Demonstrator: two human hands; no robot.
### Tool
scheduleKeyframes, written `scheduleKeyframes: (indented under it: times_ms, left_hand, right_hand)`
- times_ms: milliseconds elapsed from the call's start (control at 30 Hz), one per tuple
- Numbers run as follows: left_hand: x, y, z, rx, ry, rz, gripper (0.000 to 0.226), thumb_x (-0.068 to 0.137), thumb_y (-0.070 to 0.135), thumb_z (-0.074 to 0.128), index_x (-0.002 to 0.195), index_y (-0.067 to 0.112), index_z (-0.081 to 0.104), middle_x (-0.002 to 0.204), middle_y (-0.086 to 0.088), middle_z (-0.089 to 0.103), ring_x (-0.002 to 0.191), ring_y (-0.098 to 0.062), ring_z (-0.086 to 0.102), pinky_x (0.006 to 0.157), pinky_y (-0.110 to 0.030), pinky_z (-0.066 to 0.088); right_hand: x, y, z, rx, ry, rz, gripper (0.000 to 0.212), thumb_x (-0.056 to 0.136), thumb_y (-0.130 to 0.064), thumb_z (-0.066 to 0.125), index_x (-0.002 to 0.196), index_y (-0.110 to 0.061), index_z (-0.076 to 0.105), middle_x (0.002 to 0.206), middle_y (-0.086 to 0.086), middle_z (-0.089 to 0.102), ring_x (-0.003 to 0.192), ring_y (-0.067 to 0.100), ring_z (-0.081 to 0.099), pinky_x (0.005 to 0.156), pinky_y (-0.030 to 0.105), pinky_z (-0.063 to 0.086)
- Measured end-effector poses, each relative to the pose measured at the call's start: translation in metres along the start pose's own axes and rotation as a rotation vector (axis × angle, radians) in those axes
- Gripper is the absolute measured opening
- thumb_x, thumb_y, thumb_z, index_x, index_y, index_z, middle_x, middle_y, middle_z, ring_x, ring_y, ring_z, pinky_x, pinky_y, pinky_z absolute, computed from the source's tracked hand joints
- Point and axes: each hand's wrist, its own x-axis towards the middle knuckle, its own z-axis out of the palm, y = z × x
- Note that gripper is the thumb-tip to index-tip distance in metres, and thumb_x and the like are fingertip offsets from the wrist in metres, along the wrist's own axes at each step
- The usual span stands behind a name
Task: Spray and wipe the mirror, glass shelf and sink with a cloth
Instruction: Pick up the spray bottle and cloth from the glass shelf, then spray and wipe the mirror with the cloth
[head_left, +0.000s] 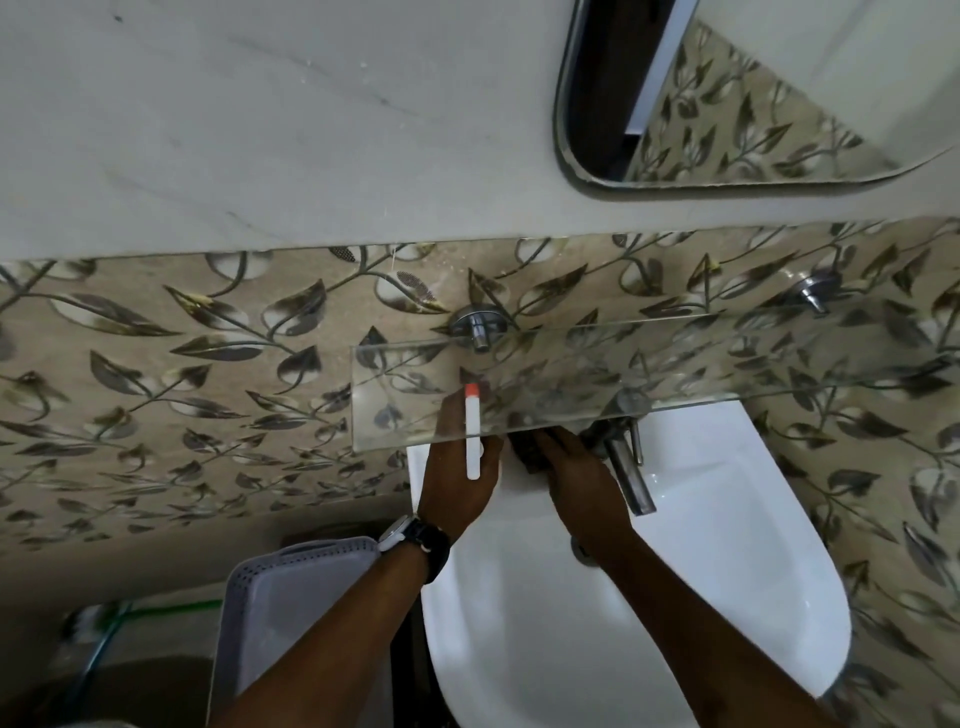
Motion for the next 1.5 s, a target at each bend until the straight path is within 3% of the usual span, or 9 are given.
scheduleKeyframes:
  times_ms: [133,300,433,700,1000,1133,1267,1367,1500]
  left_hand:
    - [-0.014,0.01,-0.003,-0.076,-0.052,-0.1,0.055,0.104,0.033,0.061,0.146,-0.003,0.051,0.11,-0.041,0.065,0.103,-0.05,0.066,0.097,-0.058,0.055]
    - [-0.044,0.031,-0.014,-0.156,-0.131,-0.045,0.034,0.105,0.018,0.061,0.137,0.028,0.056,0.121,0.007,0.065,0.1,-0.01,0.063,0.091,-0.023,0.049]
    - [-0.069,0.056,-0.019,-0.046,-0.048,0.111,0.027,0.103,0.02,0.058,0.128,0.023,0.065,0.115,0.017,0.062,0.118,-0.004,0.052,0.103,-0.035,0.044]
    - [-0.063,0.14,-0.052,-0.251,-0.166,0.224,0.033,0.087,0.002,0.067,0.111,0.024,0.066,0.105,0.015,0.069,0.108,-0.008,0.067,0.102,-0.027,0.048]
    - [0.006,0.287,-0.118,-0.41,-0.087,0.351,0.038,0.083,-0.001,0.059,0.111,0.022,0.069,0.09,0.006,0.07,0.088,-0.006,0.068,0.077,-0.012,0.05]
    - [0.04,0.343,-0.152,-0.476,-0.062,0.34,0.03,0.083,0.003,0.06,0.106,0.017,0.071,0.081,0.005,0.07,0.075,0.001,0.066,0.066,-0.009,0.048]
    - [0.065,0.394,-0.182,-0.406,-0.033,0.392,0.026,0.087,0.0,0.06,0.104,0.017,0.071,0.087,0.002,0.074,0.078,-0.002,0.067,0.066,-0.007,0.048]
    - [0.075,0.431,-0.202,-0.419,-0.011,0.385,0.022,0.073,0.013,0.057,0.089,0.022,0.071,0.099,-0.001,0.078,0.096,-0.019,0.071,0.082,-0.023,0.054]
    - [0.087,0.469,-0.226,-0.491,-0.043,0.316,0.032,0.054,0.014,0.057,0.076,0.026,0.077,0.102,-0.008,0.08,0.103,-0.033,0.074,0.095,-0.055,0.06]
  right_hand:
    - [-0.043,-0.029,-0.031,0.834,0.161,0.527,0.037,0.101,0.0,0.056,0.122,-0.029,0.066,0.1,-0.009,0.075,0.089,0.01,0.071,0.073,0.014,0.056]
    - [-0.104,-0.039,-0.054,1.541,0.23,0.93,0.027,0.098,0.006,0.054,0.115,-0.007,0.07,0.108,0.022,0.075,0.098,0.041,0.074,0.08,0.047,0.06]
    - [-0.135,-0.038,-0.076,1.791,0.297,1.044,0.03,0.096,-0.007,0.047,0.117,-0.004,0.068,0.116,0.024,0.071,0.104,0.042,0.067,0.088,0.052,0.054]
    - [-0.141,-0.035,-0.158,1.76,0.688,0.787,0.06,0.086,-0.033,0.069,0.137,-0.003,0.059,0.108,0.015,0.07,0.079,0.019,0.071,0.057,0.026,0.057]
    - [-0.113,-0.066,-0.301,1.652,0.959,0.485,0.047,0.09,-0.03,0.074,0.129,-0.005,0.067,0.13,0.019,0.068,0.12,0.037,0.066,0.096,0.048,0.056]
    - [-0.101,-0.1,-0.37,1.783,0.916,0.291,0.033,0.104,-0.028,0.053,0.102,-0.006,0.078,0.099,0.011,0.079,0.078,0.017,0.078,0.06,0.026,0.062]
    - [-0.093,-0.117,-0.408,1.694,1.096,0.153,0.038,0.098,-0.021,0.061,0.129,0.001,0.063,0.118,0.015,0.074,0.085,0.016,0.077,0.064,0.025,0.061]
    - [-0.093,-0.124,-0.424,1.62,1.135,0.103,0.037,0.098,-0.015,0.062,0.132,0.0,0.061,0.094,0.002,0.079,0.078,0.014,0.077,0.06,0.023,0.06]
    - [-0.091,-0.134,-0.444,1.57,1.146,0.048,0.038,0.096,-0.017,0.065,0.131,-0.002,0.063,0.105,0.006,0.077,0.084,0.015,0.078,0.063,0.024,0.061]
